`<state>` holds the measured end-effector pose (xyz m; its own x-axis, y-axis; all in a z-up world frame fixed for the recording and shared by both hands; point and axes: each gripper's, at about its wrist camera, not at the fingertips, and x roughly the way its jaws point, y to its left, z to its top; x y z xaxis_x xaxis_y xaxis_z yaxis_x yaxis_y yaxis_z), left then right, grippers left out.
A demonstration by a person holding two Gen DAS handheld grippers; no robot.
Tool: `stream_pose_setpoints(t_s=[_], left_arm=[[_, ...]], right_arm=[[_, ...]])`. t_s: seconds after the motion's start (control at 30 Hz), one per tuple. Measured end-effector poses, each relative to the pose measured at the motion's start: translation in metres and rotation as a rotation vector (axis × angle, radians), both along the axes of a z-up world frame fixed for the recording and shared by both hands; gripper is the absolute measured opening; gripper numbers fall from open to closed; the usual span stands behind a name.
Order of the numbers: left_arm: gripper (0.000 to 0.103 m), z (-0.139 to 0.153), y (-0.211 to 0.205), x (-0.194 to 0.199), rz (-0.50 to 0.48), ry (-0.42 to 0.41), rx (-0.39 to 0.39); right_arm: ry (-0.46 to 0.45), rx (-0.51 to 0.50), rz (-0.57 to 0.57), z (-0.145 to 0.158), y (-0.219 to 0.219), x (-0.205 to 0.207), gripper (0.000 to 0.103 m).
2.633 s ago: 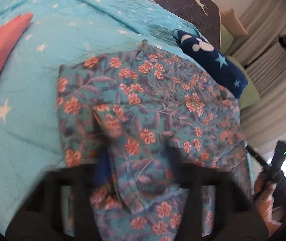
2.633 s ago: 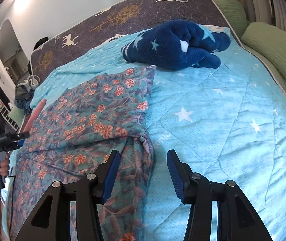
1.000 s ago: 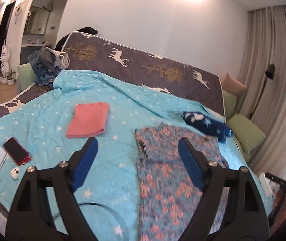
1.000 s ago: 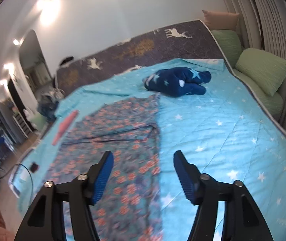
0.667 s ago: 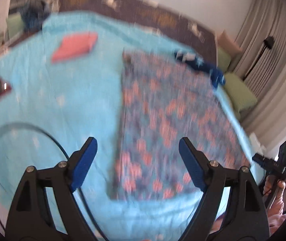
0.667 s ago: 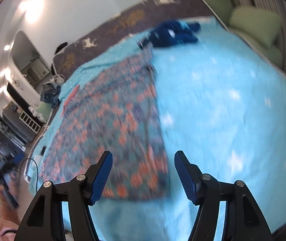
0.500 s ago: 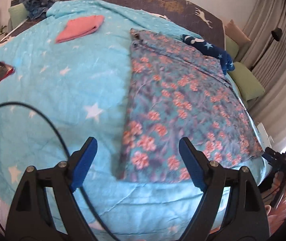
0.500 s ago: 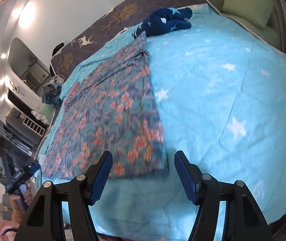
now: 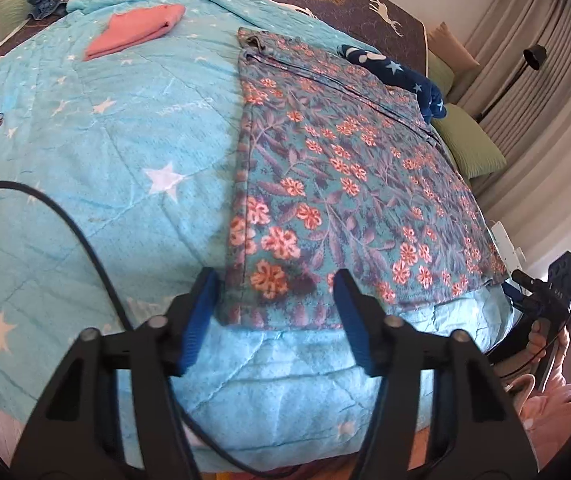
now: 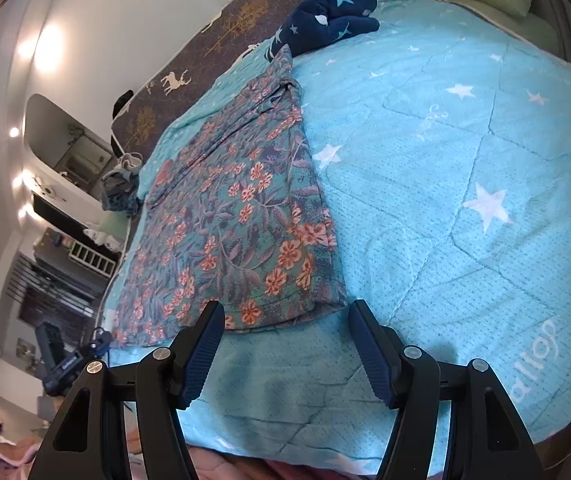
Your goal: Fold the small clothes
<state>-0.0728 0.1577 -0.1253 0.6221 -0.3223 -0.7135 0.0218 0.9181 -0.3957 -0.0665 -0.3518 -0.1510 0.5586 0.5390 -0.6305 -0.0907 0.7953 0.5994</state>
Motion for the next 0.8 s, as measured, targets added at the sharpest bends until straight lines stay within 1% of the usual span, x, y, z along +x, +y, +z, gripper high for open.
stream_pose_setpoints(t_s=[0.07, 0.1, 0.13, 0.17, 0.2, 0.23, 0.27, 0.3, 0.33, 0.4, 0.47, 0.63, 0.7, 0.8], left_arm=[[0.051, 0.000, -0.002, 0.010, -0.004, 0.005, -0.005], [0.045, 0.000, -0.004, 0.013, -0.008, 0.006, -0.007], [0.033, 0.000, -0.007, 0.017, -0.019, 0.008, -0.009], [0.025, 0.000, -0.008, 0.019, -0.027, 0.013, -0.014], [0.012, -0.001, -0.008, 0.021, -0.037, 0.028, -0.031], [0.011, -0.002, -0.008, 0.021, -0.041, 0.036, -0.054], [0.010, -0.002, -0.007, 0.021, -0.038, 0.033, -0.061], [0.010, -0.001, -0.006, 0.018, -0.033, 0.029, -0.074], [0.009, 0.001, -0.005, 0.017, -0.029, 0.027, -0.086], [0.009, 0.010, -0.001, 0.013, -0.021, 0.002, -0.117], [0.009, 0.020, 0.001, 0.012, -0.025, -0.024, -0.128], [0.009, 0.052, 0.001, 0.017, -0.036, -0.107, -0.089], [0.009, 0.063, 0.003, 0.023, -0.028, -0.133, -0.075], [0.009, 0.080, 0.009, 0.034, -0.014, -0.175, -0.086]], right_arm=[[-0.001, 0.042, 0.003, -0.004, 0.000, 0.008, 0.066], [0.002, 0.076, 0.003, -0.007, 0.000, 0.015, 0.066], [0.005, 0.104, 0.000, -0.008, -0.001, 0.020, 0.065], [0.008, 0.133, -0.002, -0.008, -0.002, 0.024, 0.063], [0.015, 0.150, -0.001, -0.009, -0.002, 0.028, 0.055], [0.027, 0.152, 0.000, -0.009, -0.002, 0.031, 0.035], [0.050, 0.148, 0.002, -0.012, -0.001, 0.035, 0.025], [0.077, 0.142, 0.005, -0.015, -0.001, 0.037, 0.006], [0.087, 0.148, 0.001, -0.018, -0.001, 0.038, 0.006], [0.073, 0.175, 0.003, -0.015, -0.002, 0.036, 0.005], [0.038, 0.194, 0.011, -0.005, -0.003, 0.034, 0.005], [-0.074, 0.201, 0.042, 0.039, -0.002, 0.043, 0.004], [-0.103, 0.206, 0.046, 0.053, -0.002, 0.051, 0.004], [-0.148, 0.206, 0.059, 0.074, 0.002, 0.066, 0.004]])
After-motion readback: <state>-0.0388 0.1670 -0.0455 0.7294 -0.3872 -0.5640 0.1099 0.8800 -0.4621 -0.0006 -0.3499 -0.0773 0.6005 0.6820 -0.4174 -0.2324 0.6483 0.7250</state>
